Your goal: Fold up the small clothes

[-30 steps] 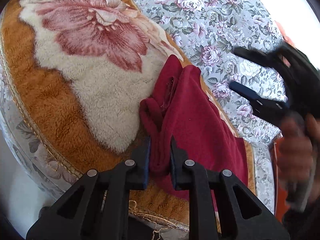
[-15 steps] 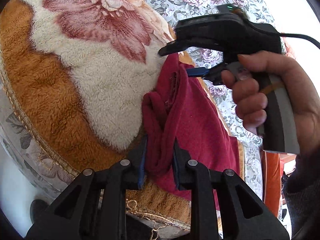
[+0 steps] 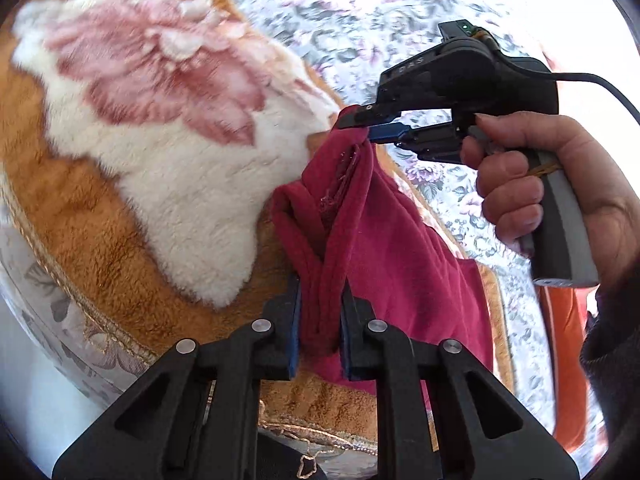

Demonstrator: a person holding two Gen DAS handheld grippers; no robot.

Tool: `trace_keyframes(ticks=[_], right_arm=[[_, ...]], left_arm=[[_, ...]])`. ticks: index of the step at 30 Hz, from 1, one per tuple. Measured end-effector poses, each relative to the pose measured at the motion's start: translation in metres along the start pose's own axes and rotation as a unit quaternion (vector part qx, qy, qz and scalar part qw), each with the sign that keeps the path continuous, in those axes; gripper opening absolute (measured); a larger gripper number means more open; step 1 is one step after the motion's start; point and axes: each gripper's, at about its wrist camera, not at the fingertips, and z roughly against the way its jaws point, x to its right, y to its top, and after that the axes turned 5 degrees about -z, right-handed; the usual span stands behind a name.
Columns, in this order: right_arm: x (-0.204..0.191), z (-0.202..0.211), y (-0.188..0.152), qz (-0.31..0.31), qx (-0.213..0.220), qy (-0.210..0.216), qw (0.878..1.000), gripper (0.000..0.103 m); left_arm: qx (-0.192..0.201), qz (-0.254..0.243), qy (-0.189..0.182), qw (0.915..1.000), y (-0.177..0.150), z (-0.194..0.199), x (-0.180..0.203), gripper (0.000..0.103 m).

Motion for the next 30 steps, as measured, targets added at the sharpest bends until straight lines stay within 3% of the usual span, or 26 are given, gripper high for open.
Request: trace_keyframes(ticks=[6,14,30], right_arm=[[0.024,0.054,-0.018,-0.002,0.038,0.032,0.999,0.013],[0.073,0.118,-0.044,-0.008,0.079,0.061,0.995,0.013],[0.223,0.156,-0.101,-0.026,0.090,0.040,0.995,0.013]], left_arm=[[0.017,-0.045,-0.017,0.9987,0.006,0.019,0.033,0.013],[-0.007,-0.118,-0.043,0.9921,-0.008,0.013,0.109,0.012],[-0.072,-0.212,-0.055,0.9730,-0.067,-0.041,0.225,0.012]])
